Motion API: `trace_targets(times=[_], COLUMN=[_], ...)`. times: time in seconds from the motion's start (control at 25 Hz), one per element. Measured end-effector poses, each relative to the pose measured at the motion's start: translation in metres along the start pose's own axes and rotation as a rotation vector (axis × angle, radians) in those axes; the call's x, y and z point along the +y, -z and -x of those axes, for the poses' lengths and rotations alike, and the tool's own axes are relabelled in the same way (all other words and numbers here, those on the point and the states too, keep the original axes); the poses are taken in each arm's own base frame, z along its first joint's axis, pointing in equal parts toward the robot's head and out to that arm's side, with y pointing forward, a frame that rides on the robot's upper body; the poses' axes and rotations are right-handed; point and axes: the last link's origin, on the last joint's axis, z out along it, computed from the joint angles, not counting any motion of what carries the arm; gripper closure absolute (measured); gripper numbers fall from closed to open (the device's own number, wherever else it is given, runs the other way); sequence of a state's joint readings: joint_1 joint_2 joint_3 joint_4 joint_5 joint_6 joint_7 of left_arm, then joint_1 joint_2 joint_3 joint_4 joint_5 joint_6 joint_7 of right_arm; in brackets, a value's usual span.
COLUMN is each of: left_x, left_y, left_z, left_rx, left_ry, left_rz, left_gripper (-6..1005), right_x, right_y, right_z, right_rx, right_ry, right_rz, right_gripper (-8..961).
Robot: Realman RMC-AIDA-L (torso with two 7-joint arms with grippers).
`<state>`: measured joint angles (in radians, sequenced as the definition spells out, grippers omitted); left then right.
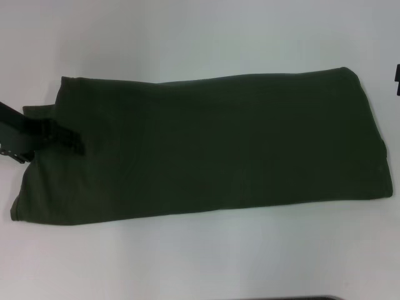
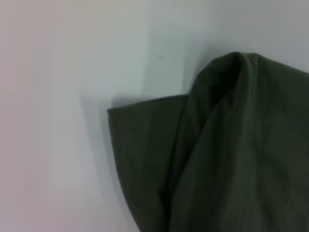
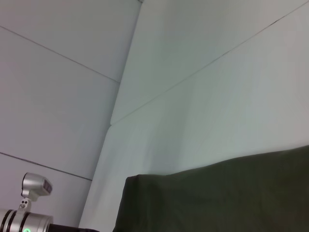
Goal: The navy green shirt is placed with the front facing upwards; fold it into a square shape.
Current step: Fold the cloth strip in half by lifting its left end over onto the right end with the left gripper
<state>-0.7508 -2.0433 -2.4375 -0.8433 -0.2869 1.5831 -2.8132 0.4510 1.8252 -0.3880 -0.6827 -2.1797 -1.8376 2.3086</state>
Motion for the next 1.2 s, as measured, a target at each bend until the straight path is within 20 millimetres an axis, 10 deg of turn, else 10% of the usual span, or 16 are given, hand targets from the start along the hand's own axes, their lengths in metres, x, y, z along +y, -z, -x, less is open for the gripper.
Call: trace_targets(times=[0.28, 1.2], left_x=[0.004, 0.004], left_y=[-0.004, 0.000], left_z=[0.000, 0.002], left_rx=[-0.011, -0.019], left_ry=[0.005, 0.001], left_rz=[0.028, 0.137], left_gripper=[138, 859], right_x=[0.000, 0.000], right_y=[0.000, 0.001], right_z=[0.000, 0.001], right_rx=[-0.005, -0.005], right_ry=[-0.001, -0.002], right_rz=[-0.001, 0.002], right_gripper=[291, 292])
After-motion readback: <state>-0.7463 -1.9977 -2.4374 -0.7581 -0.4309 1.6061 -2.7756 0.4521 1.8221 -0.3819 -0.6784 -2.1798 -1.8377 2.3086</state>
